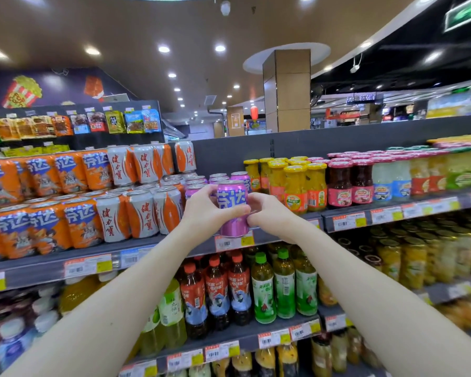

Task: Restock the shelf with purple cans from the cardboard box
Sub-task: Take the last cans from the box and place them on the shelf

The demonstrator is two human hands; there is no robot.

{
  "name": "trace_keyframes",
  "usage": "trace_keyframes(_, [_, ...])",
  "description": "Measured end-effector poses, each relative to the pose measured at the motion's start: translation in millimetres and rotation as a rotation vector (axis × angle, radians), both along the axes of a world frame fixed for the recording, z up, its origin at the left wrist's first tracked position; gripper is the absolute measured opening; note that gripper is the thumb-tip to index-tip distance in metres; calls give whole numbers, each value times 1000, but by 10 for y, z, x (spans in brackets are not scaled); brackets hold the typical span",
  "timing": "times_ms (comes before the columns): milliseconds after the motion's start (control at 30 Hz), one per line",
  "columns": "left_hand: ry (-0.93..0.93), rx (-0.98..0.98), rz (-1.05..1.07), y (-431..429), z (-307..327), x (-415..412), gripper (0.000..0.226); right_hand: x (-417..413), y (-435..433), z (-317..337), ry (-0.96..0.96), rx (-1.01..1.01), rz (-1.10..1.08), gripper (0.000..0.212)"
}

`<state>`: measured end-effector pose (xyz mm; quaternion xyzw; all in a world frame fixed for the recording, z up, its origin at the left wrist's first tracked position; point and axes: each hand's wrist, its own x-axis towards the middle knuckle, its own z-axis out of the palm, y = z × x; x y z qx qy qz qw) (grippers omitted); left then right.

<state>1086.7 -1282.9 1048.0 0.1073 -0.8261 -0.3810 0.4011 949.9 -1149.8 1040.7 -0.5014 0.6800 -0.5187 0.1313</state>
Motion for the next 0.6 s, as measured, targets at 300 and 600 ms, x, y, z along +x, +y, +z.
trace_keyframes(300, [-32,-10,50,159,26,-72,64,67,145,-18,-22,-42,43,55])
trace_keyframes(600, [-99,-88,54,189,205,-175,46,-264,39,101,-87,-117,44,70])
